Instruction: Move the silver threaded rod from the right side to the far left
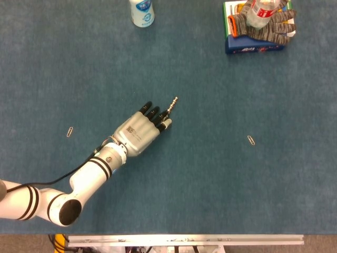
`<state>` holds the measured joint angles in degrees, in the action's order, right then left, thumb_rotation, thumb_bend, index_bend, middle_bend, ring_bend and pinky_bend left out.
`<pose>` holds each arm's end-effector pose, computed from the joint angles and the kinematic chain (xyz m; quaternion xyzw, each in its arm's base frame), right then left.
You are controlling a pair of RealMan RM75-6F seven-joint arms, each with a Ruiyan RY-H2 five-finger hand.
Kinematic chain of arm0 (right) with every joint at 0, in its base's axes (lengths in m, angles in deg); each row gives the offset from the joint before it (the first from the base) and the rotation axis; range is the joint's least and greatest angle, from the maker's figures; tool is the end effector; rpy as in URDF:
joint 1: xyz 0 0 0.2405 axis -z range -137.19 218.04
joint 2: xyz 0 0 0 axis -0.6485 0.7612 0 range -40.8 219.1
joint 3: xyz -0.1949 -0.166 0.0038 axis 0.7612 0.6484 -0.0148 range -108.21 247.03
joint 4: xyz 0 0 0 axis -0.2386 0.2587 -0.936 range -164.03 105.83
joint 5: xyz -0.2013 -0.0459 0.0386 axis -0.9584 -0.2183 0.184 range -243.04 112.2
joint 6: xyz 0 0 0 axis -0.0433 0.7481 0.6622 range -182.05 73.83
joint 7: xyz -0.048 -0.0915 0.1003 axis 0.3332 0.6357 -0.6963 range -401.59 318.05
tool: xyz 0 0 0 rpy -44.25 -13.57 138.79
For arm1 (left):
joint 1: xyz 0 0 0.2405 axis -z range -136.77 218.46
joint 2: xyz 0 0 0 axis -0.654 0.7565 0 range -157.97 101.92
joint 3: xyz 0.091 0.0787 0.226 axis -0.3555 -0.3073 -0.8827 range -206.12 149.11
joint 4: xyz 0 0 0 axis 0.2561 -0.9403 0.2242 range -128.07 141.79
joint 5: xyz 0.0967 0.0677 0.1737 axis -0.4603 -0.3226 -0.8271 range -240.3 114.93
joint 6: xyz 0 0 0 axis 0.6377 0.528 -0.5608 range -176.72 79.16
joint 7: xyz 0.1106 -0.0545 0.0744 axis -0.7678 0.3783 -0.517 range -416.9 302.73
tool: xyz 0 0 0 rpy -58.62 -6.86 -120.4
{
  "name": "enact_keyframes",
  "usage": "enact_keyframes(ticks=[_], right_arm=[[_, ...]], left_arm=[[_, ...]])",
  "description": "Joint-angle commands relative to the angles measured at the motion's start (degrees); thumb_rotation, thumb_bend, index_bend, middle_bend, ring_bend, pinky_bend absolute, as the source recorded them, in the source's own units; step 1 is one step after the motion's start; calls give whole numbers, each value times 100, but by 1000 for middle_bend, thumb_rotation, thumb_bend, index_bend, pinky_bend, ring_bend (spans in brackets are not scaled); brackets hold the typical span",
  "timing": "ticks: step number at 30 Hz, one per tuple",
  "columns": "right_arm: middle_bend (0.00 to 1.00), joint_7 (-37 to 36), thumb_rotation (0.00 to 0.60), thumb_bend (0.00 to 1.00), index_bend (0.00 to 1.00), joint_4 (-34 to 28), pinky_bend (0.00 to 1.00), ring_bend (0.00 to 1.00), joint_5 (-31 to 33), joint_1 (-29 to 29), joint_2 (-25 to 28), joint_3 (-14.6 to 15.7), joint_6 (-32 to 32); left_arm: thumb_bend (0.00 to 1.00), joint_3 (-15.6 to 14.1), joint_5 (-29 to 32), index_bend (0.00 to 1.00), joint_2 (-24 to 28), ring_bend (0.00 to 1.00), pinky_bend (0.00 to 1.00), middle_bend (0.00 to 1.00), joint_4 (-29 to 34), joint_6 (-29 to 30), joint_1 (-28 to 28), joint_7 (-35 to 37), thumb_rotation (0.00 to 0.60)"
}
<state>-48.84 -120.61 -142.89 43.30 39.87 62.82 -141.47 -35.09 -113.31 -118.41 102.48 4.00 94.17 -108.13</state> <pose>-0.3515 -0.1470 0.2726 0.5235 -0.3643 0.3221 0.6997 -0.1348 0.2703 -0.0724 -0.9047 -0.2049 -0.1686 0.3334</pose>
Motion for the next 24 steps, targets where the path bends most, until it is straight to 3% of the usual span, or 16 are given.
enact_keyframes(ticks=[1,17,24], right_arm=[[113,-7,600,169,211,5,0,0,4,-5,-6,-3,9],[113,12,600,169,211,-28,0,0,-23,-16,-12,0,23],[113,32,600,168,211,-63,0,0,-28,-26,-1,-2,35]], left_arm=[[784,-28,20,46,3,0,0,0,-14,31,-4,-42,600],[784,-69,-25,46,125,0,0,0,-107,257,-67,-201,600],[784,-77,-117,46,257,0,0,0,262,225,-123,-35,600]])
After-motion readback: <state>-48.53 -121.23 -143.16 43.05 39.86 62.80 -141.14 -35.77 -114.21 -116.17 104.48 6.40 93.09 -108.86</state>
